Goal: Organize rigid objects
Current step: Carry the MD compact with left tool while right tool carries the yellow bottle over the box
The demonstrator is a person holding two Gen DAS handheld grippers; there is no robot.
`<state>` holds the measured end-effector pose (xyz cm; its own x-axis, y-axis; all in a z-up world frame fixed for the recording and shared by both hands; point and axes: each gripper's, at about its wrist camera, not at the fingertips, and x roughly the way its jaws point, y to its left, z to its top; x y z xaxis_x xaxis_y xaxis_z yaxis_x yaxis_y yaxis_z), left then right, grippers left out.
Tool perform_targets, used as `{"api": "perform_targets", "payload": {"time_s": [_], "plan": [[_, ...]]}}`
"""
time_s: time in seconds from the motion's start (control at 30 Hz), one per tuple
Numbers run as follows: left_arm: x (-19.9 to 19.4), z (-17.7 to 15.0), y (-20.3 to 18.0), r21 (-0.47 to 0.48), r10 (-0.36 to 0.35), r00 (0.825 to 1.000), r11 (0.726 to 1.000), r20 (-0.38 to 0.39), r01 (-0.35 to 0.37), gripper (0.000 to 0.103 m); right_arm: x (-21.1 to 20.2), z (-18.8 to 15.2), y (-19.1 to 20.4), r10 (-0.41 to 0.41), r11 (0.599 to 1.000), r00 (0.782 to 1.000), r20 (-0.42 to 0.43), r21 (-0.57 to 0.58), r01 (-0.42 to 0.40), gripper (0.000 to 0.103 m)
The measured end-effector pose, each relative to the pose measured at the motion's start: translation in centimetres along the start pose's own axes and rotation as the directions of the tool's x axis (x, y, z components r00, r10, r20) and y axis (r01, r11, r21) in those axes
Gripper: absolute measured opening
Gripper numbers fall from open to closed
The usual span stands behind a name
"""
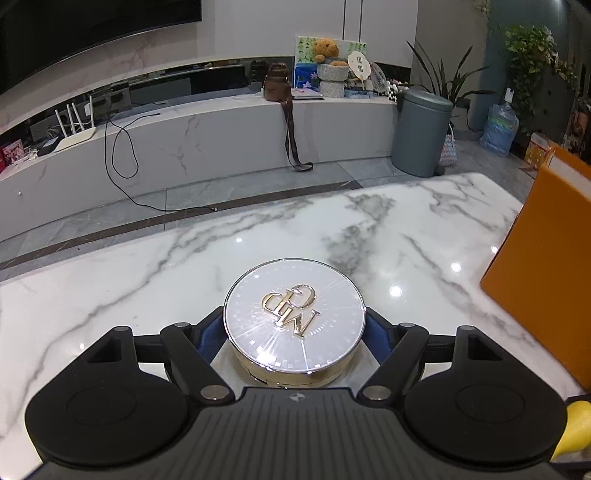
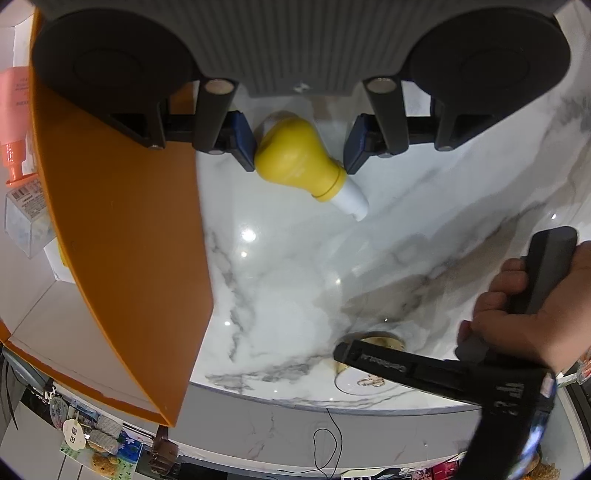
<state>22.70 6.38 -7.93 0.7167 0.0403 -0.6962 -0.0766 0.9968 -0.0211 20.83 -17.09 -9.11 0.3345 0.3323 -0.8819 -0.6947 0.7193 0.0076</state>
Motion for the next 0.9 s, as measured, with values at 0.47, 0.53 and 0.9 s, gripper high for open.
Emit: {"api": "perform_targets", "payload": {"time_s": [0.47, 0.53, 0.9], "plan": [[-6.5, 1.3, 1.3, -0.009, 0.015, 0.999, 1.0, 0.045, -0.014, 0.088, -2.3, 1.6, 0.1, -0.004, 1.0, 0.997, 0.071, 0.026, 0.002, 0.051], [-7.5, 1.3, 1.2, -0.005, 0.017, 0.999, 1.0, 0.051, -0.017, 0.088, -2.5, 1.8, 0.1, -0.004, 1.0, 0.997, 0.082, 0.028, 0.001, 0.051], [-12.7, 3.2, -0.7, 0.039, 0.019, 0.994, 0.999, 0.104, -0.023, 0.088, -7.1, 4.5, 0.7, 0.018, 0.997, 0.975, 0.22, 0.07, -0.034, 0.051]]}}
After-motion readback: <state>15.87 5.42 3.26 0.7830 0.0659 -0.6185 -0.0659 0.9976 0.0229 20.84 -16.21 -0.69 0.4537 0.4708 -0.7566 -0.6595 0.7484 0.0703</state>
